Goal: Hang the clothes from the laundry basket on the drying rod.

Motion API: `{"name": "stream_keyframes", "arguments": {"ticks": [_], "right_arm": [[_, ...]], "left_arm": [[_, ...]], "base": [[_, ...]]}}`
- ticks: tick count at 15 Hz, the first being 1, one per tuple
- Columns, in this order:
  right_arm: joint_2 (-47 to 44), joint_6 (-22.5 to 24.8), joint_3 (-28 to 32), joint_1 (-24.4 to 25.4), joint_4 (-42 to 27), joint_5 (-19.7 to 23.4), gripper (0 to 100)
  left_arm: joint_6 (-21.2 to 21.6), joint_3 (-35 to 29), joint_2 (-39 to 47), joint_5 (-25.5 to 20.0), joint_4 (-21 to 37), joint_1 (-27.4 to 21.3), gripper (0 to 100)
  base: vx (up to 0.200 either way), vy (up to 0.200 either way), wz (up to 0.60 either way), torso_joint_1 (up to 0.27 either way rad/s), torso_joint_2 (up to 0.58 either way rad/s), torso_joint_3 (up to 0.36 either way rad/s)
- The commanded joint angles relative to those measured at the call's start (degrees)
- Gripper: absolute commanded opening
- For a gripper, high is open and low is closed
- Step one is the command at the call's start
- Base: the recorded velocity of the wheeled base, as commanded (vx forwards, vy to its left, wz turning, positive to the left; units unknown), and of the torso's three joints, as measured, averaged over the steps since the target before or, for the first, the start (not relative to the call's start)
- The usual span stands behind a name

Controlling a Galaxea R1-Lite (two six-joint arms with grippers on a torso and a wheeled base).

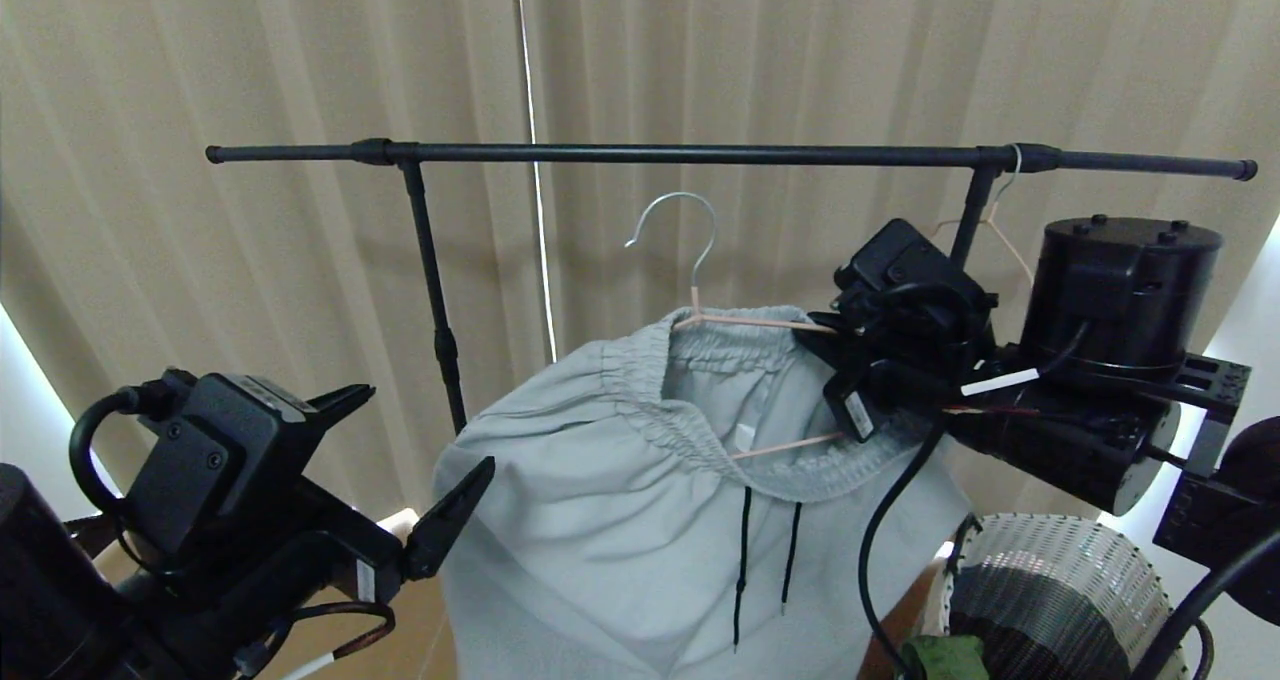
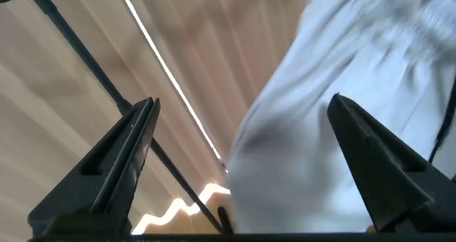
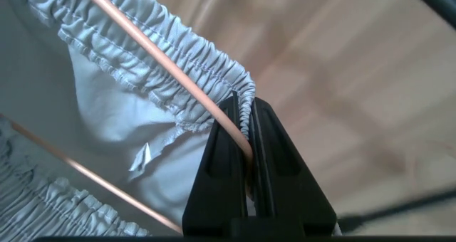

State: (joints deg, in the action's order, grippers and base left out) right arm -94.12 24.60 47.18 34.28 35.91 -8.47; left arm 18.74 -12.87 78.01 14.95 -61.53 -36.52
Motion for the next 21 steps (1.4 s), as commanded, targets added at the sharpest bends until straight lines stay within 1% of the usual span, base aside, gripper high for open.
{"name": "stream_keyframes", "arguments": {"ticks": [1, 5, 9, 15, 19, 21], "right_arm": [[3.7, 0.0, -1.7, -1.7, 0.0, -0.1, 0], [7.0, -0.4, -3.8, -4.2, 0.1, 0.4, 0], [9.7, -0.5, -5.3, -4.1, 0.1, 0.7, 0], [10.4, -1.0, -5.4, -3.9, 0.1, 0.7, 0], [11.5, -1.4, -5.5, -3.5, 0.1, 1.5, 0], [12.1, -1.4, -5.5, -2.1, 0.1, 2.7, 0]], "left_arm": [[0.2, 2.3, -0.5, 0.0, 0.0, 1.4, 100], [0.2, 5.4, -0.8, -0.2, 0.0, 2.5, 100], [0.6, 8.0, -0.2, -0.4, 0.0, 2.5, 100], [1.3, 7.9, 2.4, -0.4, 0.0, 2.3, 100], [1.3, 7.2, 3.5, -0.4, -0.2, 2.2, 100], [1.0, 6.4, 3.6, -0.4, -0.1, 0.4, 100]], "base": [[0.000, 0.000, 0.00, 0.000, 0.00, 0.000], [0.000, 0.000, 0.00, 0.000, 0.00, 0.000], [0.000, 0.000, 0.00, 0.000, 0.00, 0.000], [0.000, 0.000, 0.00, 0.000, 0.00, 0.000], [0.000, 0.000, 0.00, 0.000, 0.00, 0.000], [0.000, 0.000, 0.00, 0.000, 0.00, 0.000]]}}
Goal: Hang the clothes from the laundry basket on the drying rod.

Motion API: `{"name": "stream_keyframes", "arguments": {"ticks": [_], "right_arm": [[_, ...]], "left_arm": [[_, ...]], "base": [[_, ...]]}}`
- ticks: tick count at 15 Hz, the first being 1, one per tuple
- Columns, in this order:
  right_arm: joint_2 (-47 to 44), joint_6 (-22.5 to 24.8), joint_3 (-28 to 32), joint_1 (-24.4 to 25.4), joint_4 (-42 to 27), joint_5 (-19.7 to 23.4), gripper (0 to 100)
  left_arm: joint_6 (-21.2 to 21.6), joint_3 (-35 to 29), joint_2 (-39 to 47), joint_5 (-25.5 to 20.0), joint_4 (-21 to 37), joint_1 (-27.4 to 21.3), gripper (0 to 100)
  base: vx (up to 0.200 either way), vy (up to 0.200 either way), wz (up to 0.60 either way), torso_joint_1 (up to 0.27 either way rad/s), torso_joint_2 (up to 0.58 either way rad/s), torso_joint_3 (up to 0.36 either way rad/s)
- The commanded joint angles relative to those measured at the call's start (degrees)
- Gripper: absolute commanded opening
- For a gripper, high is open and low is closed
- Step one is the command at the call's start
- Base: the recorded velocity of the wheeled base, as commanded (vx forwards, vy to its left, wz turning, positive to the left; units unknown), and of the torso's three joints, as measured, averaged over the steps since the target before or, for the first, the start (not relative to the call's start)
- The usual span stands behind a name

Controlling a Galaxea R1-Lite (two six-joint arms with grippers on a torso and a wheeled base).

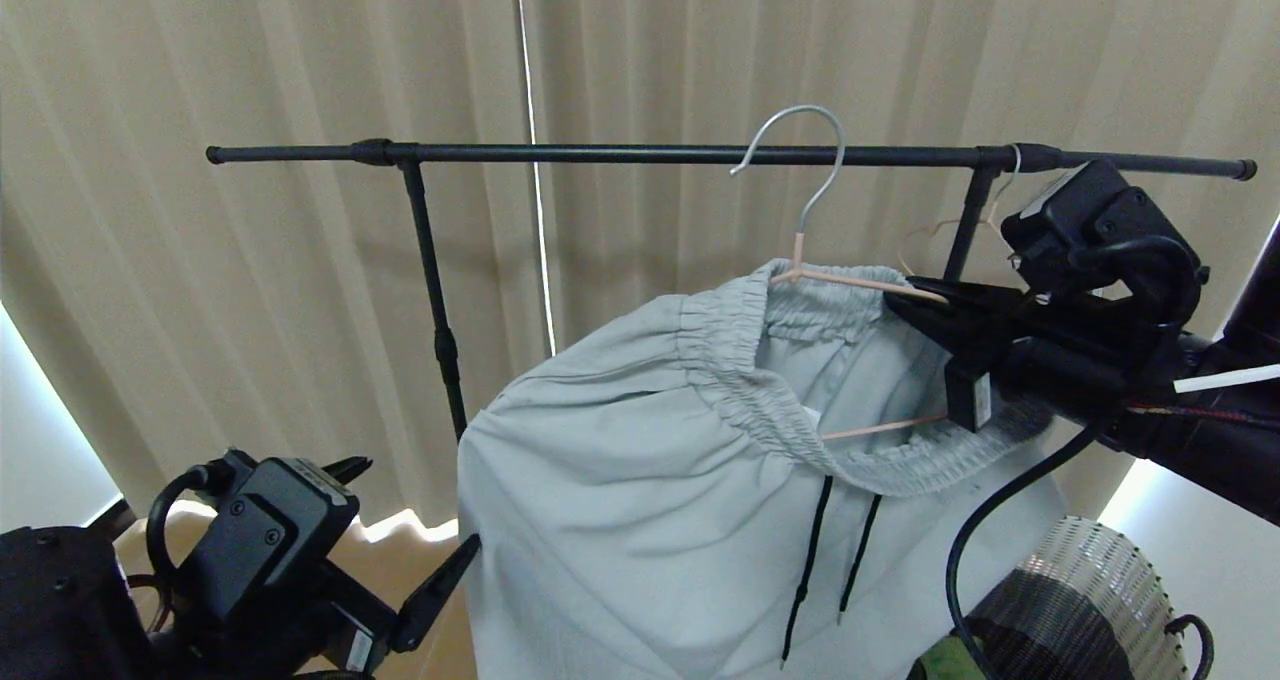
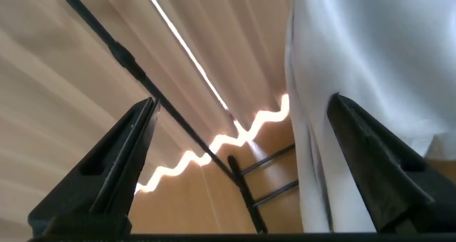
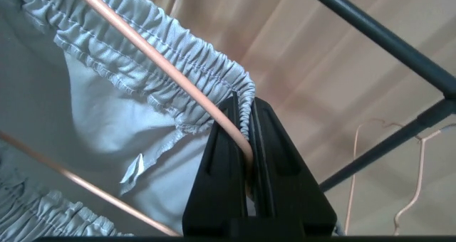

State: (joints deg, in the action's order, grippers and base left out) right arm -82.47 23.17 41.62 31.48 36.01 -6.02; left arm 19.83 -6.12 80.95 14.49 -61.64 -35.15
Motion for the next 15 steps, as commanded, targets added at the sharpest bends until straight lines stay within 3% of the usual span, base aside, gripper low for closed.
{"name": "stream_keyframes", "arguments": {"ticks": [1, 4, 5, 7, 15], "right_arm": [[0.5, 0.0, 0.0, 0.9, 0.0, 0.2, 0], [0.2, 0.0, 0.1, 1.3, 0.0, 0.1, 0], [0.2, 0.0, 0.1, 1.3, 0.0, 0.1, 0], [0.3, 0.0, 0.1, 1.3, 0.0, 0.1, 0], [0.5, 0.1, 0.4, -2.1, 0.0, 0.0, 0]], "left_arm": [[-0.1, -0.3, 1.0, 0.0, 0.0, -1.8, 100], [-0.3, -0.5, 1.9, 0.1, 0.0, -2.6, 100], [-0.3, -0.4, 1.9, 0.1, 0.0, -2.6, 0], [-0.3, -0.3, 2.4, 0.3, 0.1, -1.7, 0], [0.2, 4.4, 3.1, 0.5, 0.0, 10.6, 0]], "base": [[0.000, 0.000, 0.00, 0.000, 0.00, 0.000], [0.000, 0.000, 0.00, 0.000, 0.00, 0.000], [0.000, 0.000, 0.00, 0.000, 0.00, 0.000], [0.000, 0.000, 0.00, 0.000, 0.00, 0.000], [0.000, 0.000, 0.00, 0.000, 0.00, 0.000]]}}
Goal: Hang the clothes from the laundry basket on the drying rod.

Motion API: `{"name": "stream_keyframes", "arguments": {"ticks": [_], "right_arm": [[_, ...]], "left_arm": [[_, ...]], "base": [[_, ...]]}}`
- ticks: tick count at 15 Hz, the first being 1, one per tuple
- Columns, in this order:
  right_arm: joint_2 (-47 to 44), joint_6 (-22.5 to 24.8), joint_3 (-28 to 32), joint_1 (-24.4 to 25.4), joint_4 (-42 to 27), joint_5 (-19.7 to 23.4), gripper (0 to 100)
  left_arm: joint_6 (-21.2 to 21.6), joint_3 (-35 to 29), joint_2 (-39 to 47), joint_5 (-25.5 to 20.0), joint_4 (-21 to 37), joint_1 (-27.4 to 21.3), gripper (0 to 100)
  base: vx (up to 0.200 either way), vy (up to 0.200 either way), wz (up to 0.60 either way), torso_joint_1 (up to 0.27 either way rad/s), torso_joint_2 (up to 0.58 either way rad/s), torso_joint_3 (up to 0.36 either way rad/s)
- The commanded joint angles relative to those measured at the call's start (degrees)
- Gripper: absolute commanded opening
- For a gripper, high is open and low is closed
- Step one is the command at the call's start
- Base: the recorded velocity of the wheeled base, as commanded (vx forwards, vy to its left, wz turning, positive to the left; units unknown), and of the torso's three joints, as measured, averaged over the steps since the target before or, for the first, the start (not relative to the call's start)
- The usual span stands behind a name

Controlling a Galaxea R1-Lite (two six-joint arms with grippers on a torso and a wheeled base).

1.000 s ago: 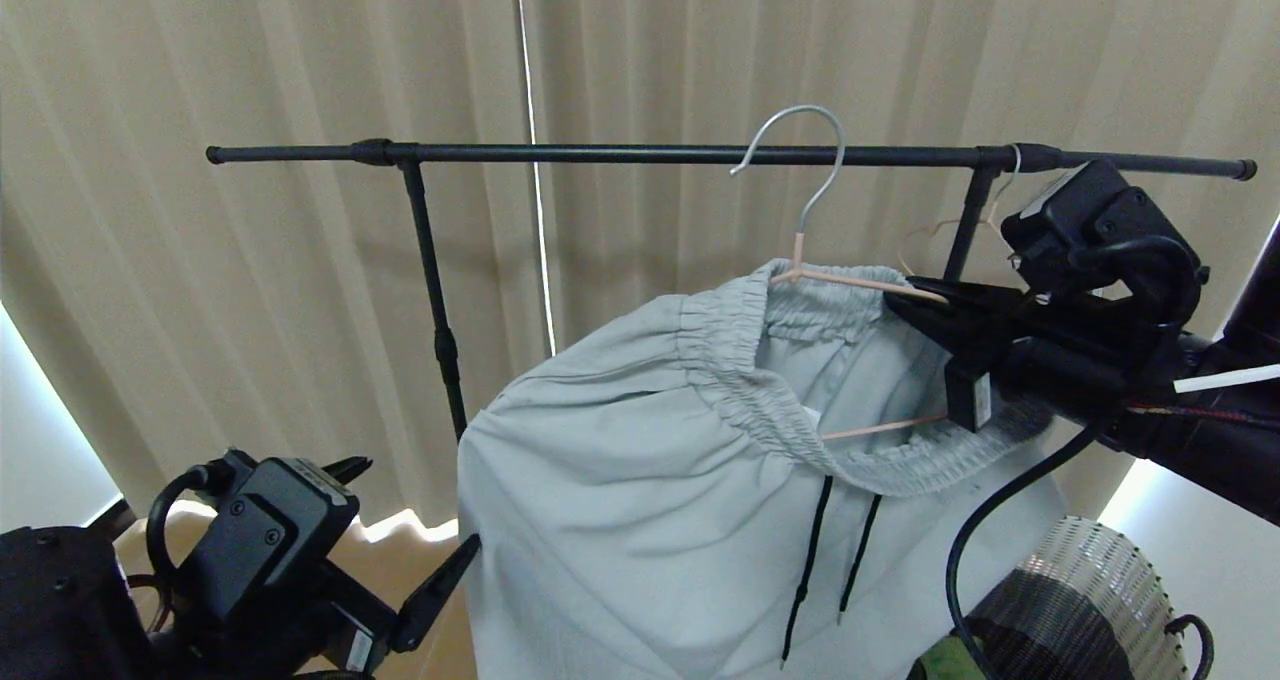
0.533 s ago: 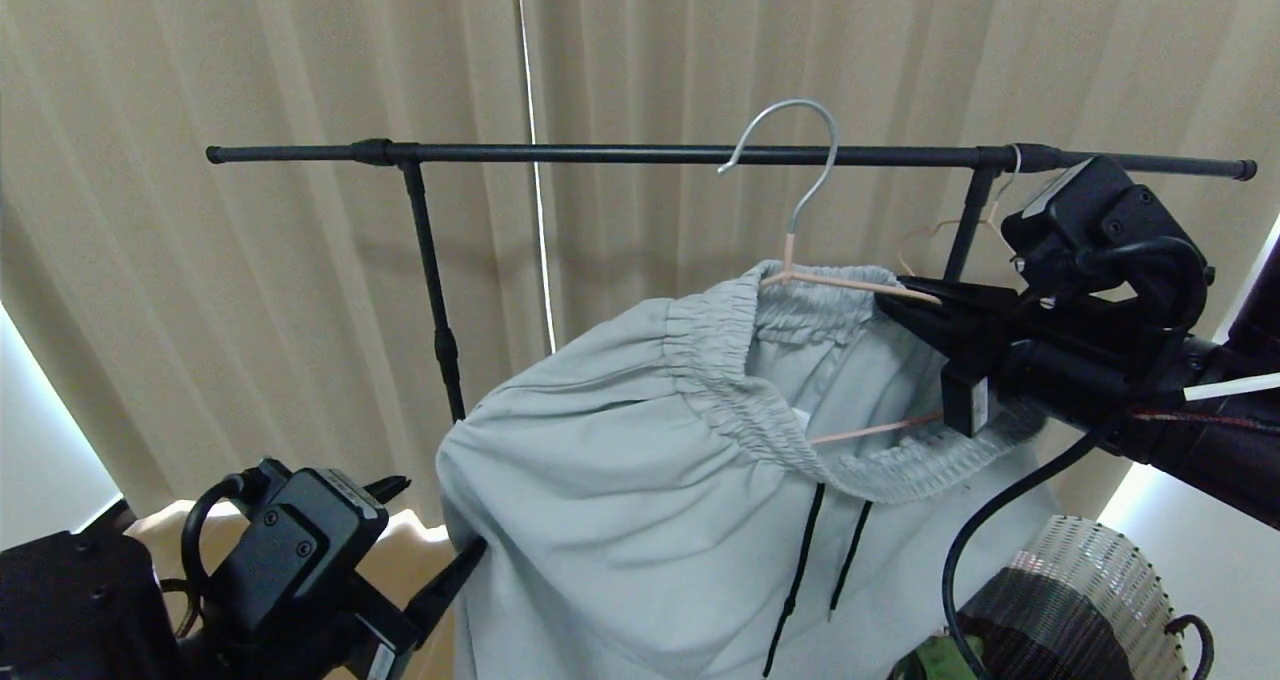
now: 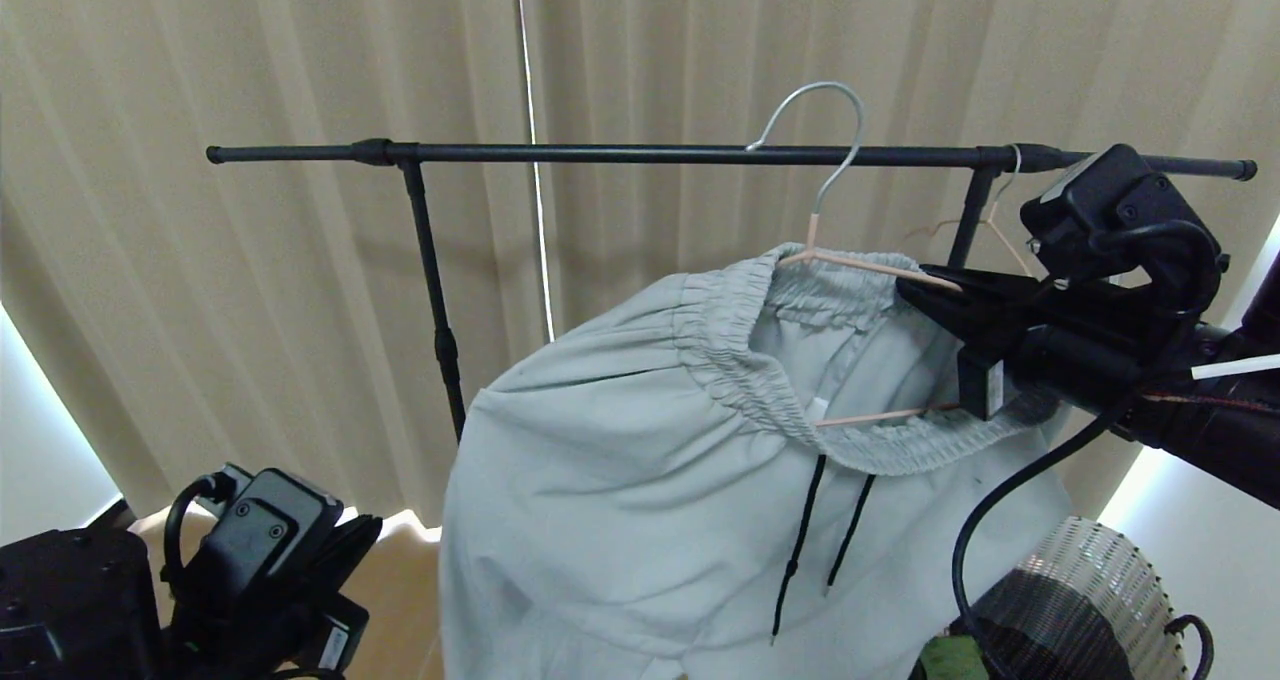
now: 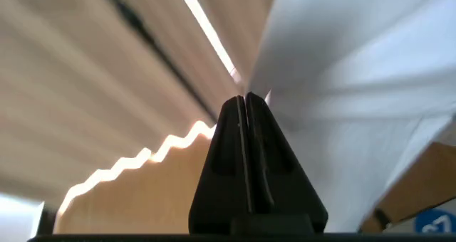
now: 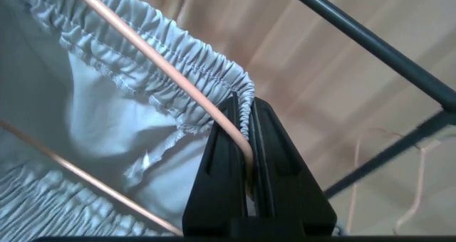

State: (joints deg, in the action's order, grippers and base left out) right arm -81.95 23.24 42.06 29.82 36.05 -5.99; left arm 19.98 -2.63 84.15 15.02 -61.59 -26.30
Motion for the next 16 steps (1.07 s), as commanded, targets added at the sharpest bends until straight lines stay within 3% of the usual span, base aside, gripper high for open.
{"name": "stream_keyframes", "arguments": {"ticks": [1, 10, 11, 14, 16], "right_arm": [[-0.1, 0.1, 0.0, -0.5, 0.0, 0.0, 0], [-0.3, 0.1, -0.1, -0.6, -0.1, -0.5, 0], [-0.4, 0.1, -0.1, -0.6, -0.1, -0.6, 0], [-1.2, 0.3, -0.7, -2.9, -1.2, -3.3, 0], [-2.4, 0.4, -0.7, -3.2, -1.4, -6.5, 0]], "left_arm": [[0.1, 1.1, -0.1, 0.0, 0.0, 2.5, 0], [-1.0, 1.8, -4.3, -0.7, -0.5, 2.3, 0], [-1.9, 2.1, -6.1, -2.2, -0.5, 2.2, 100], [-2.4, 1.6, -9.9, -6.3, -0.4, 2.5, 100], [-5.9, 1.4, -12.7, -8.5, -0.5, 2.6, 100]], "base": [[0.000, 0.000, 0.00, 0.000, 0.00, 0.000], [0.000, 0.000, 0.00, 0.000, 0.00, 0.000], [0.000, 0.000, 0.00, 0.000, 0.00, 0.000], [0.000, 0.000, 0.00, 0.000, 0.00, 0.000], [0.000, 0.000, 0.00, 0.000, 0.00, 0.000]]}}
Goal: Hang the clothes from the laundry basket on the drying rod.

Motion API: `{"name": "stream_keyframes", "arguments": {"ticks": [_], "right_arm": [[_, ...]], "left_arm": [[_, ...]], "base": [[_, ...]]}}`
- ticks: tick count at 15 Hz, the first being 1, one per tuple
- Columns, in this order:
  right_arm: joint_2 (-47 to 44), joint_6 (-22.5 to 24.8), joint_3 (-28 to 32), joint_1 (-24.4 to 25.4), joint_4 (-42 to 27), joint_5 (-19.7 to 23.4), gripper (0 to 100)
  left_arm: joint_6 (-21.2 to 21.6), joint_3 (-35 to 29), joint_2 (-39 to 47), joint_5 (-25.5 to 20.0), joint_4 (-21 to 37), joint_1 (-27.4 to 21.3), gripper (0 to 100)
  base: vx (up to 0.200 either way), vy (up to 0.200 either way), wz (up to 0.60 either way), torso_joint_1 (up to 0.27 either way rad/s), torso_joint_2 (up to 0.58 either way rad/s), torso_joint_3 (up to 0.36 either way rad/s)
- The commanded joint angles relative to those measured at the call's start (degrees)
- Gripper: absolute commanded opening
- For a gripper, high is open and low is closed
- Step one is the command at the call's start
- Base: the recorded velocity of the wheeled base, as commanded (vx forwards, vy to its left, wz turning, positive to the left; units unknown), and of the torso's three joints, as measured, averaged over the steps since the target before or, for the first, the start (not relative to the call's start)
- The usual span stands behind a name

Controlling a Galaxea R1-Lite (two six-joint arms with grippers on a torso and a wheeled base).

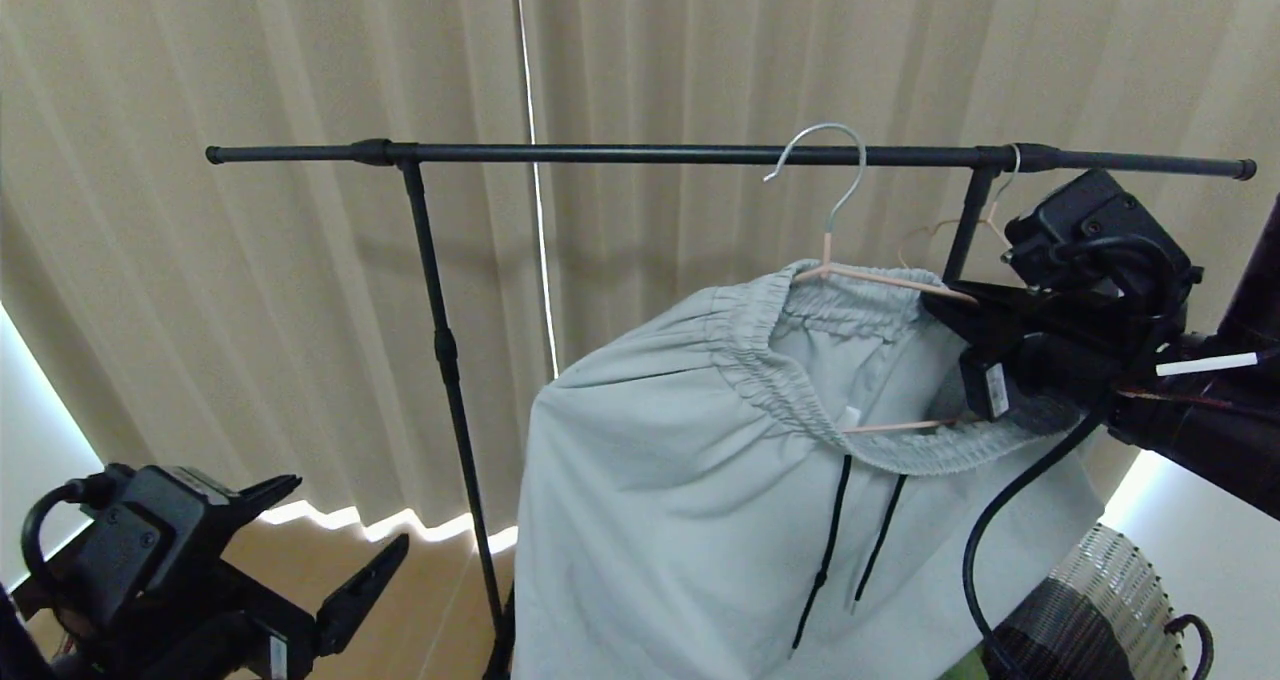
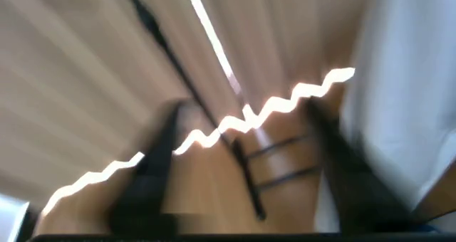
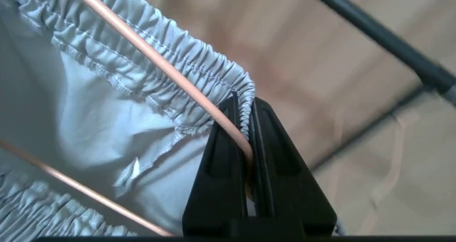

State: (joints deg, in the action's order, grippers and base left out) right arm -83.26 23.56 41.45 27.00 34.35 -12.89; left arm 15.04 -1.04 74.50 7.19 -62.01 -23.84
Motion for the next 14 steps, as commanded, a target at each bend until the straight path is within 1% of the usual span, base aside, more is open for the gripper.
{"name": "stream_keyframes", "arguments": {"ticks": [1, 2, 3, 5, 6, 7, 9, 10, 11, 13, 14], "right_arm": [[-1.6, 0.0, 0.2, -0.5, -3.1, -4.0, 0], [-1.5, 0.0, 0.5, -0.5, -5.1, -5.4, 0], [-1.5, 0.0, 0.8, -0.5, -7.1, -7.2, 0], [-1.6, 0.0, 2.2, -0.7, -9.9, -11.9, 0], [-1.6, -0.1, 2.9, -0.8, -10.8, -13.3, 0], [-1.6, -0.2, 3.0, -1.0, -11.1, -13.8, 0], [-1.2, -0.5, 3.5, -3.3, -11.2, -14.1, 0], [-1.0, -0.7, 3.6, -3.7, -11.1, -14.1, 0], [-1.0, -1.3, 3.7, -3.8, -11.1, -14.1, 0], [-1.1, -3.5, 3.8, -3.8, -11.1, -14.2, 0], [-1.1, -3.9, 3.8, -3.8, -11.1, -14.2, 0]], "left_arm": [[-2.8, 0.4, -8.7, -0.8, 0.2, 0.0, 100], [-2.7, 0.3, -12.0, -0.8, 0.8, 0.0, 100], [-2.7, -0.5, -15.2, -0.5, 3.0, 0.5, 100], [-3.1, -1.6, -18.2, -0.8, 5.9, 2.8, 100], [-2.9, -1.7, -18.2, -0.9, 6.0, 3.0, 100], [-2.8, -1.7, -18.2, -1.0, 6.0, 3.0, 100], [-2.9, -1.5, -18.8, -1.0, 5.9, 3.1, 100], [-3.6, -1.4, -18.9, -1.0, 5.9, 3.2, 100], [-4.8, -1.7, -18.9, -1.0, 5.9, 3.1, 100], [-5.3, -2.0, -18.6, -1.6, 5.9, 2.8, 100], [-5.6, -2.0, -18.4, -2.4, 6.0, 2.9, 100]], "base": [[0.000, 0.000, 0.00, 0.000, 0.00, 0.000], [0.000, 0.000, 0.00, 0.000, 0.00, 0.000], [0.000, 0.000, 0.00, 0.000, 0.00, 0.000], [0.000, 0.000, 0.00, 0.000, 0.00, 0.000], [0.000, 0.000, 0.00, 0.000, 0.00, 0.000], [0.000, 0.000, 0.00, 0.000, 0.00, 0.000], [0.000, 0.000, 0.00, 0.000, 0.00, 0.000], [0.000, 0.000, 0.00, 0.000, 0.00, 0.000], [0.000, 0.000, 0.00, 0.000, 0.00, 0.000], [0.000, 0.000, 0.00, 0.000, 0.00, 0.000], [0.000, 0.000, 0.00, 0.000, 0.00, 0.000]]}}
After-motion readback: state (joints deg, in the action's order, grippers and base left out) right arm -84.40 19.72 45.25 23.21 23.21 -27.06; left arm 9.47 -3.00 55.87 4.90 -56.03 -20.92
